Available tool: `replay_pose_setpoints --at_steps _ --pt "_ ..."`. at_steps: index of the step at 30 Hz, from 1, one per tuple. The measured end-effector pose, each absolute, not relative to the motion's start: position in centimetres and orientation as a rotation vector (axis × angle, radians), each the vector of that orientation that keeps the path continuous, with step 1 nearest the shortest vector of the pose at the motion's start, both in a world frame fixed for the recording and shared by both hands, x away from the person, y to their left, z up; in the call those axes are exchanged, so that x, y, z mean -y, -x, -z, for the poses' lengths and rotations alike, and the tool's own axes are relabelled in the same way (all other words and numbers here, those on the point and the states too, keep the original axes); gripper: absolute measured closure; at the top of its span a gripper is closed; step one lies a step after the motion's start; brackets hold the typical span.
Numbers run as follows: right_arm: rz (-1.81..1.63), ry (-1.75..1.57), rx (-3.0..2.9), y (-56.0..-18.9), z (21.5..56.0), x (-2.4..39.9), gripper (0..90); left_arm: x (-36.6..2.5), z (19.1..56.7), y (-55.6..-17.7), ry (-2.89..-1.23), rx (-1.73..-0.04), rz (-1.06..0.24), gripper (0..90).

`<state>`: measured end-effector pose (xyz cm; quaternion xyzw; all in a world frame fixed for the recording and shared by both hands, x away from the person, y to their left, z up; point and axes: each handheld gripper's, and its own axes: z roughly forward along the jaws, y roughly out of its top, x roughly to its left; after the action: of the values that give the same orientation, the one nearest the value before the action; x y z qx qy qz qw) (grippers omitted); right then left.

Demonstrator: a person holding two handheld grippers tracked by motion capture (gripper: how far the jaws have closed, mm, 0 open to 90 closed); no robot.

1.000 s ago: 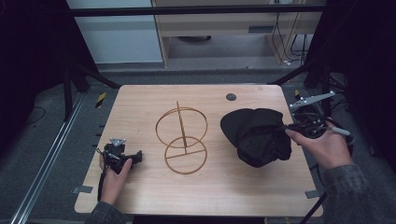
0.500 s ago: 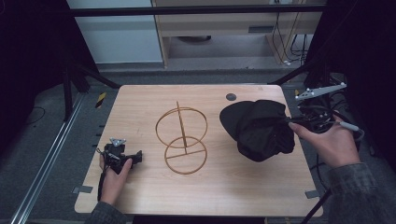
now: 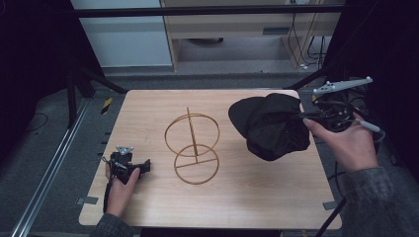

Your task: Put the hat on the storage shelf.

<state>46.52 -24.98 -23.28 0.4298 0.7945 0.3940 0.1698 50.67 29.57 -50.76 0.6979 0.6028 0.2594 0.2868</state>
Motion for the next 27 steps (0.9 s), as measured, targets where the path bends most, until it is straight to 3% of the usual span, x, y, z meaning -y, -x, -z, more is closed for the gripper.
replay_pose_setpoints --at_steps 27 --pt "-1.147 -1.132 -2.218 -50.8 19.1 17.3 86.8 -29.6 50.7 -50.7 -1.866 -1.611 -0.692 0.0"
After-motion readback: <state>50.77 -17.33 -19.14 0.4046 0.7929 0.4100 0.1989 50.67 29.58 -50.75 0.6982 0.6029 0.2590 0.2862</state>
